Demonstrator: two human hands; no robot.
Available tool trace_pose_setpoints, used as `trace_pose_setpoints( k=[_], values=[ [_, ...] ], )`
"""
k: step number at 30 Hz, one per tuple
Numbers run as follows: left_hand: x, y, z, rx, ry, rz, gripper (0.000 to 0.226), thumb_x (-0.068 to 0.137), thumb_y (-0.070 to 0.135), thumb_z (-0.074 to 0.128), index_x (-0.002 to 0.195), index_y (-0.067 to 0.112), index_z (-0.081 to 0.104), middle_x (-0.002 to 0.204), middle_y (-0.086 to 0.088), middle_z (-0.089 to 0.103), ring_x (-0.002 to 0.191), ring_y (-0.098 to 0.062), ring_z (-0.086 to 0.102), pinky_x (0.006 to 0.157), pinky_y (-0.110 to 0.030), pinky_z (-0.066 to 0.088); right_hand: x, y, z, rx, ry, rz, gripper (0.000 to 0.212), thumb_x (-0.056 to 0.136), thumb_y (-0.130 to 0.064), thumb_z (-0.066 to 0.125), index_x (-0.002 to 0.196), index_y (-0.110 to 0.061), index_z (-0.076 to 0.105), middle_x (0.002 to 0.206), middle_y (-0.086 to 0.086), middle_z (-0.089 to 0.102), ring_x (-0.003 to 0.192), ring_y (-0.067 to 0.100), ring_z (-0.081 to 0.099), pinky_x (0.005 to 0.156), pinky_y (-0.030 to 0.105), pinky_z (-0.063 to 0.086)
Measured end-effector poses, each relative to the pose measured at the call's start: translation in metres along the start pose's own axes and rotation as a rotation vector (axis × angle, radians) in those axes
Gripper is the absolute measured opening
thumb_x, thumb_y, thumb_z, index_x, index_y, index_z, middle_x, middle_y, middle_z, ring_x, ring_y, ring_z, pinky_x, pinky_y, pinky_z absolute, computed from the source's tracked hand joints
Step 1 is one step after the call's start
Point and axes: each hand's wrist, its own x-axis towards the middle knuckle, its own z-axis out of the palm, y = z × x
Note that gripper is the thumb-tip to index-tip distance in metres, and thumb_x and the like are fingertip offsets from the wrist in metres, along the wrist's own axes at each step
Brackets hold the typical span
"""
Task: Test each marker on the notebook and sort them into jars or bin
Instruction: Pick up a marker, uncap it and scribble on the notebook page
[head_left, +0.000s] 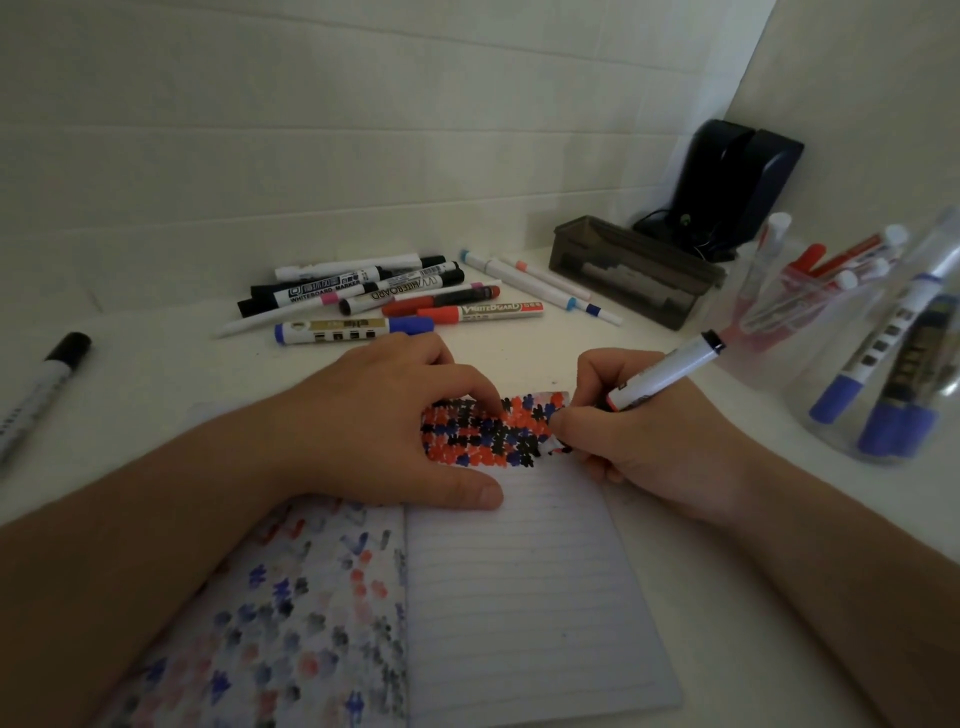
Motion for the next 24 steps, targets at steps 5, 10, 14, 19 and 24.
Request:
trace_pose_setpoints(
  k=[5, 10, 14, 19, 24],
  values=[
    [0.0010, -0.0005, 0.0007, 0.013, -0.001, -0.001, 0.084, 0.056, 0.103, 0.042, 0.131, 0.065, 0.040, 0.108, 0.025, 0.039, 0.101, 0.001, 0.041, 0.090, -0.027, 0.044, 0.0001, 0.0013, 0.0002, -0.048, -0.030, -0.018, 0.030, 0.085, 0.000, 0.072, 0.067, 0.001, 0.049, 0.064, 0.031, 0.053, 0.050, 0.022, 0.053, 0.048, 0.031, 0.045],
    [0.0001, 0.0009, -0.0003, 0.006, -0.009, -0.009, 0.084, 0.056, 0.103, 0.041, 0.130, 0.065, 0.040, 0.107, 0.025, 0.039, 0.101, 0.001, 0.041, 0.090, -0.028, 0.044, 0.0022, 0.0038, -0.0006, 0.014, 0.018, 0.015, 0.028, 0.087, -0.001, 0.071, 0.072, 0.006, 0.048, 0.067, 0.028, 0.060, 0.052, 0.021, 0.057, 0.047, 0.025, 0.048],
    [0.0003, 0.0012, -0.0008, 0.008, -0.007, -0.020, 0.084, 0.056, 0.103, 0.041, 0.131, 0.065, 0.040, 0.108, 0.026, 0.039, 0.102, 0.000, 0.041, 0.091, -0.028, 0.044, 0.0016, 0.0033, 0.0006, -0.010, 0.018, 0.021, 0.027, 0.087, -0.001, 0.070, 0.070, 0.002, 0.049, 0.063, 0.023, 0.058, 0.051, 0.019, 0.056, 0.046, 0.025, 0.047],
    [-0.0003, 0.0018, 0.0001, 0.023, -0.007, -0.027, 0.085, 0.056, 0.103, 0.040, 0.132, 0.064, 0.040, 0.108, 0.025, 0.039, 0.102, 0.000, 0.040, 0.091, -0.028, 0.043, 0.0002, 0.0019, -0.0006, -0.024, -0.019, 0.004, 0.028, 0.084, 0.000, 0.069, 0.071, 0.005, 0.046, 0.071, 0.036, 0.051, 0.056, 0.027, 0.053, 0.050, 0.031, 0.047],
    [-0.0003, 0.0017, 0.0042, -0.071, 0.136, -0.015, 0.051, 0.087, 0.071, 0.056, 0.134, 0.061, 0.039, 0.108, 0.024, 0.046, 0.103, 0.002, 0.041, 0.092, -0.030, 0.041, 0.0044, 0.0056, -0.0035, 0.237, -0.058, -0.041, 0.031, 0.086, -0.002, 0.075, 0.066, -0.006, 0.052, 0.057, 0.017, 0.052, 0.047, 0.024, 0.043, 0.044, 0.024, 0.037]
  ],
)
